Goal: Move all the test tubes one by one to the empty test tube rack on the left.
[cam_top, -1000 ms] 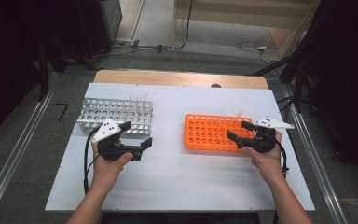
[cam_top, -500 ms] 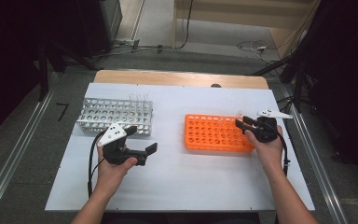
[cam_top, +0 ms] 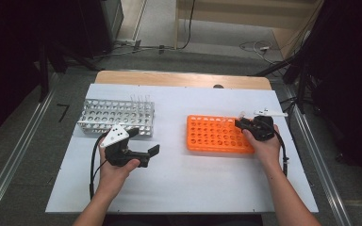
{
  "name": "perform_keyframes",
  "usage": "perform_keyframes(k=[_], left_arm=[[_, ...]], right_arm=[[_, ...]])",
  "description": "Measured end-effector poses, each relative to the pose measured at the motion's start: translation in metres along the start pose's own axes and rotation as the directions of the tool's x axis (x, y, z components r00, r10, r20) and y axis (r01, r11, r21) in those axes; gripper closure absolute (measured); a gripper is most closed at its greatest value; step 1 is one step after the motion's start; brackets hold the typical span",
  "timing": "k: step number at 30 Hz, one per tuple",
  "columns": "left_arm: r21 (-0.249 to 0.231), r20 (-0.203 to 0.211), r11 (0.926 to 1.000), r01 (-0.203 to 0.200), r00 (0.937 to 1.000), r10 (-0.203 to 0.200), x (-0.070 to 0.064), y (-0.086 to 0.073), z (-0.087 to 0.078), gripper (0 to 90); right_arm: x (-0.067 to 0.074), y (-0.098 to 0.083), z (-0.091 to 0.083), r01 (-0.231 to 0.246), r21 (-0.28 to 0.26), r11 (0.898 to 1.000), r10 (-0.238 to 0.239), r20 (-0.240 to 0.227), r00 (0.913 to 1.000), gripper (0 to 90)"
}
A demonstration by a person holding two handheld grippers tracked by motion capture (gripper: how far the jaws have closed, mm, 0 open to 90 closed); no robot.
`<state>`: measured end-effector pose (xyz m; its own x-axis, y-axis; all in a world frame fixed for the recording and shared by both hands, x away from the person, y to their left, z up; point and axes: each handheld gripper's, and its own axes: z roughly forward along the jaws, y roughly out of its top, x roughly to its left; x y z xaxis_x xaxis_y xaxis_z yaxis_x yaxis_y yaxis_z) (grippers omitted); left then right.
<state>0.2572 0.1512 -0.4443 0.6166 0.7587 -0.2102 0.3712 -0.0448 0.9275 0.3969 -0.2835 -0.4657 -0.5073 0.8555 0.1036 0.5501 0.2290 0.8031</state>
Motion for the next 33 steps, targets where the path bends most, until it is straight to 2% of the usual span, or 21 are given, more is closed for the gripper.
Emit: perform_keyframes(k=[4,9,11,14,21,25,33], left_arm=[[0.003,0.002,1.0000,-0.005,1.0000,0.005,-0.002,0.000,0.001,0.0],[0.006,0.003,1.0000,-0.007,1.0000,0.006,-0.002,0.000,0.002,0.0],[0.007,0.003,0.9999,-0.007,1.0000,0.007,-0.002,0.000,0.002,0.0],[0.004,0.003,1.0000,-0.008,1.0000,0.008,-0.003,0.000,0.002,0.0],[0.004,0.003,1.0000,-0.008,1.0000,0.008,-0.003,0.000,0.002,0.0],[0.006,0.002,0.9999,-0.009,1.0000,0.009,-0.003,0.000,0.002,0.0],[0.004,0.009,0.9999,-0.010,0.9999,0.010,-0.006,0.000,0.004,0.0]], right_arm=[[0.000,0.000,0.002,0.006,-0.015,1.000,-0.006,0.010,0.9999,69.7],[0.001,0.000,0.003,0.024,-0.021,1.000,-0.023,0.048,0.9986,74.0],[0.000,0.000,0.002,0.006,-0.030,1.000,-0.005,0.043,0.9991,74.2],[0.001,0.001,-0.001,0.017,-0.052,0.999,-0.015,0.042,0.9990,74.3],[0.000,0.005,-0.013,0.017,-0.104,0.994,-0.013,0.035,0.9993,74.3],[0.000,0.006,-0.023,0.015,-0.117,0.993,-0.012,0.028,0.9995,74.3],[0.008,0.007,-0.044,0.040,-0.142,0.989,-0.040,0.002,0.9992,74.3]])
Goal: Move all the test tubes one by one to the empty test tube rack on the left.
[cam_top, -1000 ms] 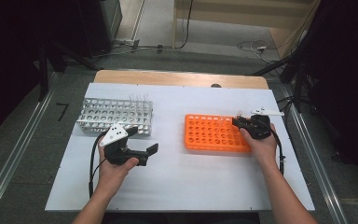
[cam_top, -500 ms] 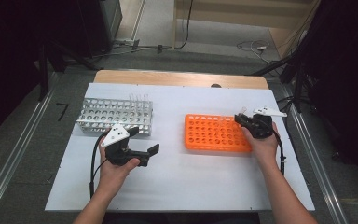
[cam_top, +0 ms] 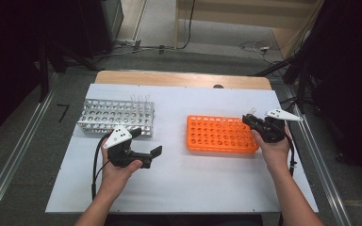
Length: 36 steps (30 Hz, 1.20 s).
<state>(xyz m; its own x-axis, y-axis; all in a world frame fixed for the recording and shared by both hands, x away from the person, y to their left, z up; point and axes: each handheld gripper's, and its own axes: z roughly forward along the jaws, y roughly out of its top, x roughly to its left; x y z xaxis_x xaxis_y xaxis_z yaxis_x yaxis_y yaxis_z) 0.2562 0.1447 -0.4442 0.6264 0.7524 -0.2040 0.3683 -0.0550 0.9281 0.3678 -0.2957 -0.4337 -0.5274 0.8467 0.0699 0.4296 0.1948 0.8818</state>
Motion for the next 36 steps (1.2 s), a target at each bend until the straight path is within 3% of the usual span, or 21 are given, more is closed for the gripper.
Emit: perform_keyframes(k=[16,26,36], left_arm=[[-0.005,0.015,1.0000,-0.009,0.9999,0.009,-0.005,0.002,0.000,0.0],[-0.004,0.033,0.9998,-0.022,0.9992,0.022,-0.012,0.003,0.001,0.0],[-0.001,0.051,0.9994,-0.034,0.9981,0.034,-0.020,0.004,0.004,0.0]], right_arm=[[0.030,-0.005,-0.030,0.033,-0.016,0.999,-0.035,-0.105,0.9938,74.3],[0.057,-0.004,-0.034,0.072,-0.014,0.997,-0.073,-0.185,0.9801,74.3],[0.084,-0.007,-0.029,0.109,-0.005,0.994,-0.106,-0.260,0.9599,74.3]])
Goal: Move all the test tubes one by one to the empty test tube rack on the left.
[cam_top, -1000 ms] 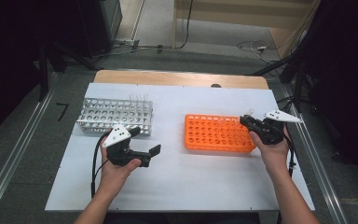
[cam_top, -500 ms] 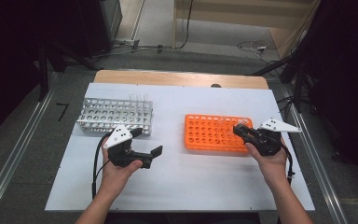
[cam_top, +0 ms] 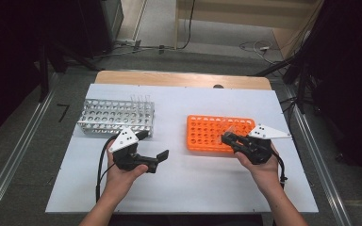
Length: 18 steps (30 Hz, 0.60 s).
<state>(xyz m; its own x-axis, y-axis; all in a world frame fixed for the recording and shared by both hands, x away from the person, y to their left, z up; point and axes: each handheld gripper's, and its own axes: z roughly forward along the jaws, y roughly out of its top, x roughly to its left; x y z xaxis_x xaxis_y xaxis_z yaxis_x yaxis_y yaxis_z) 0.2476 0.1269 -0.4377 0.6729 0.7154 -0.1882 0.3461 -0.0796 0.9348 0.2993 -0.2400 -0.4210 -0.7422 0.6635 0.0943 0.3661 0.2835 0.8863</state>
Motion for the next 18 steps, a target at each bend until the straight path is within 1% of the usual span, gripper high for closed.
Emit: perform_keyframes(k=[11,18], left_arm=[[0.002,0.035,0.9999,-0.015,0.9993,0.014,-0.011,0.002,0.004,0.0],[0.002,0.063,0.9998,-0.020,0.9978,0.020,-0.019,0.004,0.007,0.7]], right_arm=[[0.025,0.001,0.014,0.036,0.025,0.999,-0.035,-0.064,0.9973,74.3],[0.042,-0.001,0.024,0.070,0.046,0.996,-0.066,-0.099,0.9929,74.3]])
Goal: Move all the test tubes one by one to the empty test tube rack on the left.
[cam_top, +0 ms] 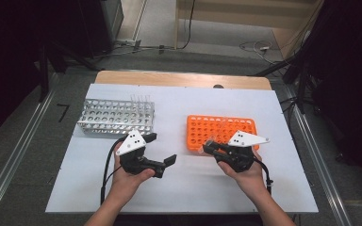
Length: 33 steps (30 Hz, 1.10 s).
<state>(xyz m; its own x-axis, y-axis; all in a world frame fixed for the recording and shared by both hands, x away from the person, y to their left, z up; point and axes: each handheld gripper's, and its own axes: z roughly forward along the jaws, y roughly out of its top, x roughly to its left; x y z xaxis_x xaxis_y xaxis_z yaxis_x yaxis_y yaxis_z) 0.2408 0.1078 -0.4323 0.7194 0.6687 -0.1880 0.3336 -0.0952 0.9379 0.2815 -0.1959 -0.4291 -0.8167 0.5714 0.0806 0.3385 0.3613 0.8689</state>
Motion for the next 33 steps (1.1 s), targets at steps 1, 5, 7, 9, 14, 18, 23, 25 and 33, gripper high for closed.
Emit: perform_keyframes(k=[1,5,7,9,14,18,23,25,33], left_arm=[[-0.004,0.008,1.0000,0.001,1.0000,-0.001,-0.001,0.000,0.001,0.9],[-0.003,0.033,1.0000,-0.002,0.9995,0.002,-0.007,0.002,0.003,4.4],[0.002,0.044,1.0000,-0.008,0.9990,0.008,-0.010,0.002,0.005,7.0],[0.007,0.047,0.9999,-0.013,0.9988,0.012,-0.015,0.003,0.008,12.0],[0.019,0.074,0.9994,-0.030,0.9968,0.029,-0.024,0.004,0.013,25.8],[0.020,0.086,0.9986,-0.048,0.9952,0.046,-0.029,0.004,0.017,38.5],[0.005,0.079,0.9970,-0.077,0.9939,0.077,-0.033,0.006,0.019,50.5],[0.002,0.082,0.9962,-0.087,0.9929,0.086,-0.034,0.007,0.018,55.2],[-0.004,0.075,0.9900,-0.141,0.9872,0.141,-0.038,0.006,0.018,64.6]], right_arm=[[0.002,0.000,0.002,0.004,0.003,1.000,-0.004,-0.004,1.0000,74.3],[0.011,0.000,0.008,0.024,0.012,1.000,-0.024,-0.023,0.9994,74.3],[0.016,0.001,0.011,0.033,0.017,0.999,-0.032,-0.036,0.9988,74.3],[0.021,0.001,0.013,0.043,0.020,0.999,-0.042,-0.046,0.9980,74.3],[0.030,0.002,0.018,0.064,0.029,0.998,-0.062,-0.066,0.9959,74.3],[0.036,0.002,0.021,0.079,0.035,0.996,-0.076,-0.081,0.9938,74.3],[0.043,0.003,0.025,0.091,0.042,0.995,-0.087,-0.097,0.9915,74.3],[0.046,0.003,0.027,0.096,0.045,0.994,-0.091,-0.106,0.9902,74.3],[0.054,0.006,0.030,0.111,0.055,0.992,-0.103,-0.127,0.9865,74.3]])
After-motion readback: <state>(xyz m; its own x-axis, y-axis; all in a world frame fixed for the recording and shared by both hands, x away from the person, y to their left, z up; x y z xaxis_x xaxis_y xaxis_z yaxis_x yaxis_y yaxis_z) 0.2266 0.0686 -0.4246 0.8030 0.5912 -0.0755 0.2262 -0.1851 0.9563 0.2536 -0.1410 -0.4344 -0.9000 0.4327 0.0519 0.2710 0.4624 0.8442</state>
